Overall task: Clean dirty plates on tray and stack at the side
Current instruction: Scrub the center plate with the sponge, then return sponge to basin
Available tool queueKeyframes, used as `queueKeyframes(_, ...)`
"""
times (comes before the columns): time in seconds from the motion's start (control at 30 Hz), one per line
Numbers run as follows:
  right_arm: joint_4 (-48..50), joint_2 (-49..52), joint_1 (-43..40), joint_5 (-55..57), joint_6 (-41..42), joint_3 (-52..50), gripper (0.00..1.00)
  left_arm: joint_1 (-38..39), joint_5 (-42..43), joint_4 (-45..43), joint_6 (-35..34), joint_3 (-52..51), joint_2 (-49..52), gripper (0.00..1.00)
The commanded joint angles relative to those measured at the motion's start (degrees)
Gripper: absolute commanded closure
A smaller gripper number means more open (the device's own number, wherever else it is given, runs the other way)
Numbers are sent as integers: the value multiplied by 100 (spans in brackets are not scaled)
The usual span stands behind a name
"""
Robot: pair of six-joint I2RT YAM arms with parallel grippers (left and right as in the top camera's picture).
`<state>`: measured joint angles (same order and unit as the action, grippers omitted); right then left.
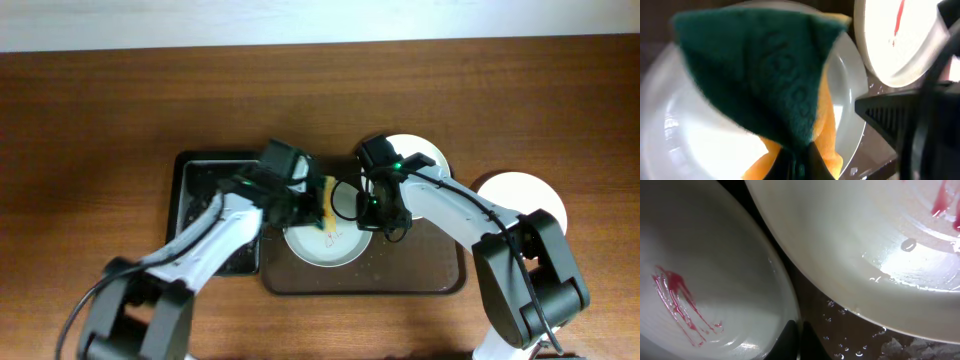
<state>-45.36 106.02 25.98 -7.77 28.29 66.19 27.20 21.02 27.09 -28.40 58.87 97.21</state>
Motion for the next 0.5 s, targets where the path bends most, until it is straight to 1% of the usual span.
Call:
queueKeyframes(0.0,-28,-63,33,74,4,-42,96,407,129,-420,-485,94,420,100)
queueKeyframes(0.03,-28,-63,33,74,4,-39,96,501,96,-509,-481,94,474,100)
queueKeyframes(0.1,-31,-63,33,74,4,-42,96,765,-546,-505,-485,92,697,100)
queueKeyframes(0.13,-33,-63,33,74,4,-42,96,802,-896,-330,-487,85,796,100)
queueKeyframes(0.2,-52,-63,33,76,4,-39,96,780,-1838,476,-568,85,822,100)
queueKeyframes(0.23,-59,-63,33,76,4,-42,96,721,-2151,752,-566,85,822,100)
queueKeyframes(0.27,-94,-63,33,76,4,-39,96,623,-2282,914,-542,94,774,100)
queueKeyframes(0.33,-136,-63,33,76,4,-39,96,501,-2269,942,-463,155,518,100)
queueKeyframes(0.37,-136,-63,33,76,4,-42,96,498,-2124,940,-76,293,308,100)
queueKeyframes(0.4,-133,-63,33,76,4,-42,96,501,-1810,911,280,422,170,100)
queueKeyframes(0.43,-133,-63,33,76,4,-39,96,505,-1231,743,564,496,-11,100)
queueKeyframes(0.47,-136,-63,33,74,4,-42,94,505,-791,634,468,494,-39,100)
